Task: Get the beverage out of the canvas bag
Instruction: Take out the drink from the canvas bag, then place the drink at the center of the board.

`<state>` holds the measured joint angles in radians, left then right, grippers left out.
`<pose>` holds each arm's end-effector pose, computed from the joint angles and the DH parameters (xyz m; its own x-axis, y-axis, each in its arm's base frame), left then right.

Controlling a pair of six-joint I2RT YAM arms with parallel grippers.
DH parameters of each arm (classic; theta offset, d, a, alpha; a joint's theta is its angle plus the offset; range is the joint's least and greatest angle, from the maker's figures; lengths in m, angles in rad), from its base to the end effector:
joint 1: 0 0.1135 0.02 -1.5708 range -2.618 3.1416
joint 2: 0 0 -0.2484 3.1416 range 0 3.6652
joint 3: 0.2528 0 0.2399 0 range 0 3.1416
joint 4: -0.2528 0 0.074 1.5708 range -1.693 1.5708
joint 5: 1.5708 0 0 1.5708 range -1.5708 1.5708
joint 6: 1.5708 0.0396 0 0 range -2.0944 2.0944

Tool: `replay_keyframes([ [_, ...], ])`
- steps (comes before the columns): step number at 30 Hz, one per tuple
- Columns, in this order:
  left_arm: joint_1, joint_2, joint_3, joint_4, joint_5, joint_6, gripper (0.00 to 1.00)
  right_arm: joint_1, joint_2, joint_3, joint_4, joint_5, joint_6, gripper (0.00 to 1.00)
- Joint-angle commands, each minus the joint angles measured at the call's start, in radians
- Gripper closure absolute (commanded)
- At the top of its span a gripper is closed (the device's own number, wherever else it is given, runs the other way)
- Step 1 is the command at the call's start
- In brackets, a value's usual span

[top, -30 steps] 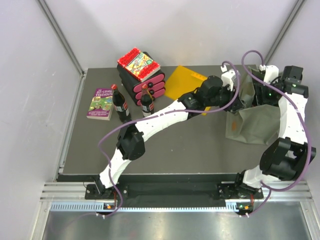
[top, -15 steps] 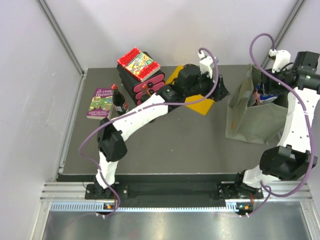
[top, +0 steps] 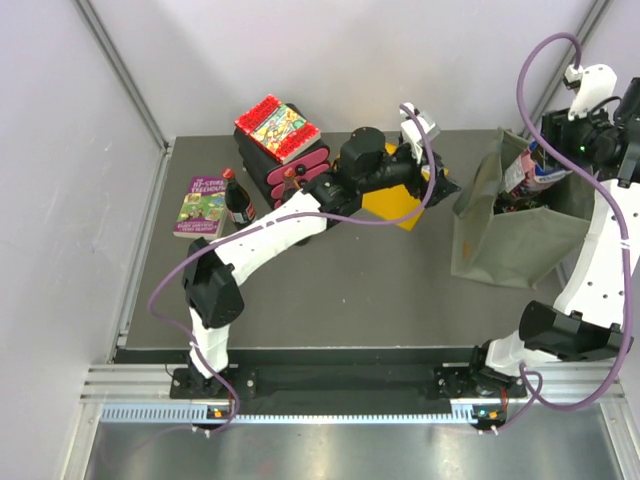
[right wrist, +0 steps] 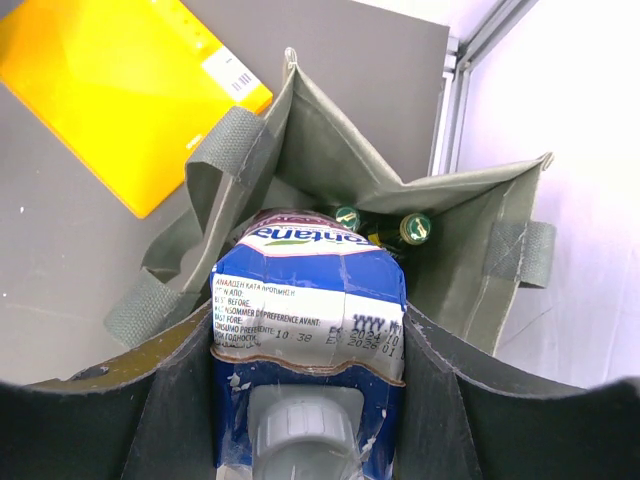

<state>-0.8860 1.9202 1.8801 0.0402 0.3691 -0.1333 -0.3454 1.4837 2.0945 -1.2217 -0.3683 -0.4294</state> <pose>0.2739 -0.3579 0.3975 -0.1263 -0.0413 -0.9911 0.9422 0.3077 -0.1329 0.2355 -0.0696 0.4797 -0.5067 -0.2305 -0.8307 -0.1898 0.9698 -0.1533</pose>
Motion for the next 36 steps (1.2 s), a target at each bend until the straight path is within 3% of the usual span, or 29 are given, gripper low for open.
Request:
replay_keyframes([
  [1, -0.005, -0.026, -0.003, 0.203, 0.114, 0.155, 0.10, 0.000, -0.082, 0.113, 0.249, -0.095, 0.032, 0.98],
  [9, -0.010, 0.129, 0.181, 0.286, 0.206, 0.262, 0.09, 0.000, -0.121, 0.177, 0.286, -0.107, 0.058, 0.98],
  [19, -0.056, 0.244, 0.261, 0.348, 0.189, 0.300, 0.07, 0.000, -0.178, 0.193, 0.378, -0.121, 0.104, 0.99],
  [31, -0.057, 0.218, 0.258, 0.354, 0.064, 0.399, 0.06, 0.000, -0.197, 0.277, 0.485, -0.178, 0.182, 1.00],
  [36, -0.057, 0.145, 0.166, 0.369, 0.045, 0.440, 0.06, 0.000, -0.211, 0.277, 0.519, -0.240, 0.221, 1.00],
])
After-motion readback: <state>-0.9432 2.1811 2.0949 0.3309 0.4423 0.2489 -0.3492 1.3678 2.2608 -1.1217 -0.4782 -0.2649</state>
